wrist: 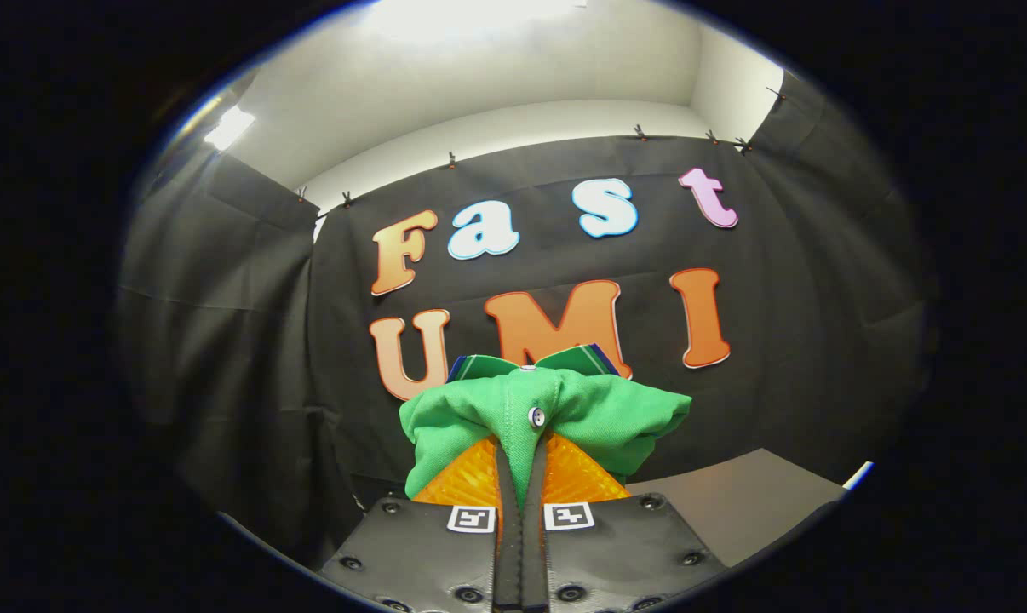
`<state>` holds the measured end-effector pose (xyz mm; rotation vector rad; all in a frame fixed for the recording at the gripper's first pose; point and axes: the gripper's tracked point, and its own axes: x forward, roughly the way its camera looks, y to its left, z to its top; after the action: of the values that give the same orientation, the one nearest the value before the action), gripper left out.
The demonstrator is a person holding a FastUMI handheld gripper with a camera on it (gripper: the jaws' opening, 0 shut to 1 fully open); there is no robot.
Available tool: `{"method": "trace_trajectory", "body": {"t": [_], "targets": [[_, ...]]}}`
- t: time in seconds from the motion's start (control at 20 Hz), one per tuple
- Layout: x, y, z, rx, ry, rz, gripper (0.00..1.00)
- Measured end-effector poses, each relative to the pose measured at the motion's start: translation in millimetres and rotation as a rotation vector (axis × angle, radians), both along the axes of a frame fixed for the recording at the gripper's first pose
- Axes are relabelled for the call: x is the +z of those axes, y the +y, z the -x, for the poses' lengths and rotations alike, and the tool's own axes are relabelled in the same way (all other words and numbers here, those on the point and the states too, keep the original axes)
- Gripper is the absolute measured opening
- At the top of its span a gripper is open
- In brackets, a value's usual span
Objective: Put the clothes into the washing machine and then close the washing machine lid.
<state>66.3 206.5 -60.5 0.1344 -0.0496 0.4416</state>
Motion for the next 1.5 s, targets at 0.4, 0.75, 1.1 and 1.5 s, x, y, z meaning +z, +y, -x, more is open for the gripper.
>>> {"method": "trace_trajectory", "body": {"t": [0.4,0.75,1.1,1.5], "targets": [[-12,135,6,0.144,0.019,0.01,0.07],[-100,247,5,0.237,0.134,0.053,0.07],[-195,290,-17,0.2,0.26,0.093,0.08],[-343,293,-42,0.121,0.498,0.215,0.08]]}}
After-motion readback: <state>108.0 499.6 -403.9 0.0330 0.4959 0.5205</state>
